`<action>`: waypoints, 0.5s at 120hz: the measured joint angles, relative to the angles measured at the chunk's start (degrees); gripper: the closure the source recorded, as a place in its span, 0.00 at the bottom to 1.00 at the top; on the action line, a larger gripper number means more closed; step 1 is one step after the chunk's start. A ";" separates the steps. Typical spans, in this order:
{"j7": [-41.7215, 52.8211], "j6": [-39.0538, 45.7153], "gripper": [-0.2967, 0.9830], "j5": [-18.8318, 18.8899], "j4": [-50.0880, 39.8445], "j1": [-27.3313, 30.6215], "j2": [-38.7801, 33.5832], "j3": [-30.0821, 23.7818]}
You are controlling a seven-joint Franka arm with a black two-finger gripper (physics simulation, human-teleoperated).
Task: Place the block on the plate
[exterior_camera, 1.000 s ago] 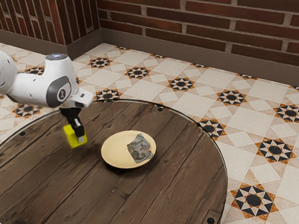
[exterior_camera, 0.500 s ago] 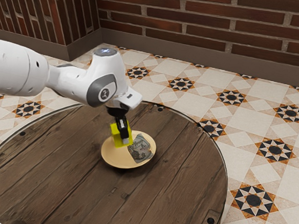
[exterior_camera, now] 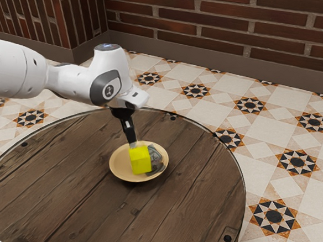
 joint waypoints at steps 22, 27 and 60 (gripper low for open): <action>-3.70 -8.47 0.25 1.70 4.31 1.10 -5.72 5.83; -5.00 -11.51 0.25 2.76 7.48 1.10 -6.03 6.31; -12.10 -26.55 0.24 5.61 18.56 0.85 -6.79 6.63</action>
